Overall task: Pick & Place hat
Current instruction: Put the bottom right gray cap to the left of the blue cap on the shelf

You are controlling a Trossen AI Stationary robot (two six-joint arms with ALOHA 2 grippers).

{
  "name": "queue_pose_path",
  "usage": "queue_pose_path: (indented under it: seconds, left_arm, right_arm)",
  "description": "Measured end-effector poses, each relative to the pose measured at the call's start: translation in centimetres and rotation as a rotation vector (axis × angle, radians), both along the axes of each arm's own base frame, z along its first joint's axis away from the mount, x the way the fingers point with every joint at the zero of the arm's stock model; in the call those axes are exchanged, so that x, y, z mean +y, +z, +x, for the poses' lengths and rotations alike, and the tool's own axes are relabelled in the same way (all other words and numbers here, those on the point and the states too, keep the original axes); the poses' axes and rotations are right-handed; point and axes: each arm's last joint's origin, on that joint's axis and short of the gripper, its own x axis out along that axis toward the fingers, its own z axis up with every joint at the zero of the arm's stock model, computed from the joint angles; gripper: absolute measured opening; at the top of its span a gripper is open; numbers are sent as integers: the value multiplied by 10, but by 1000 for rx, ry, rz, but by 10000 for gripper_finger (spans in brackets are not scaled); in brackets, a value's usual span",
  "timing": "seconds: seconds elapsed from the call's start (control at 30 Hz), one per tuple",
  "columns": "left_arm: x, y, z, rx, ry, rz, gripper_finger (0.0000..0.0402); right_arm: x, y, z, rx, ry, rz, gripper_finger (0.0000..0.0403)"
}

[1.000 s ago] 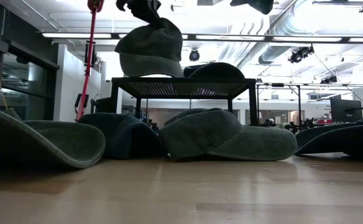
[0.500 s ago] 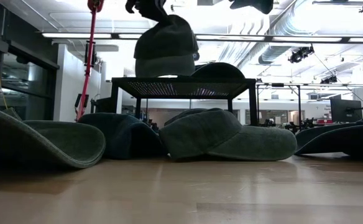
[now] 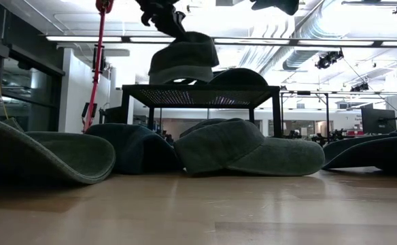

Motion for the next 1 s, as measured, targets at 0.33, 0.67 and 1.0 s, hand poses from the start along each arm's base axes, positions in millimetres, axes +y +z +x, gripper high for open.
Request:
queue_pose_path:
  seconds: [0.33,0.67,1.0]
  left_arm:
    - [9,-20,11,91,79,-51,26]
    - [7,-28,4,190,208,-145,26]
    - [-1,-14,-5,133,205,-166,26]
  right_arm:
    - [-2,0,0,-6,-91,22,110]
    - [-3,-3,-3,23,-147,35,110]
    - [-3,-3,-3,28,-167,12,110]
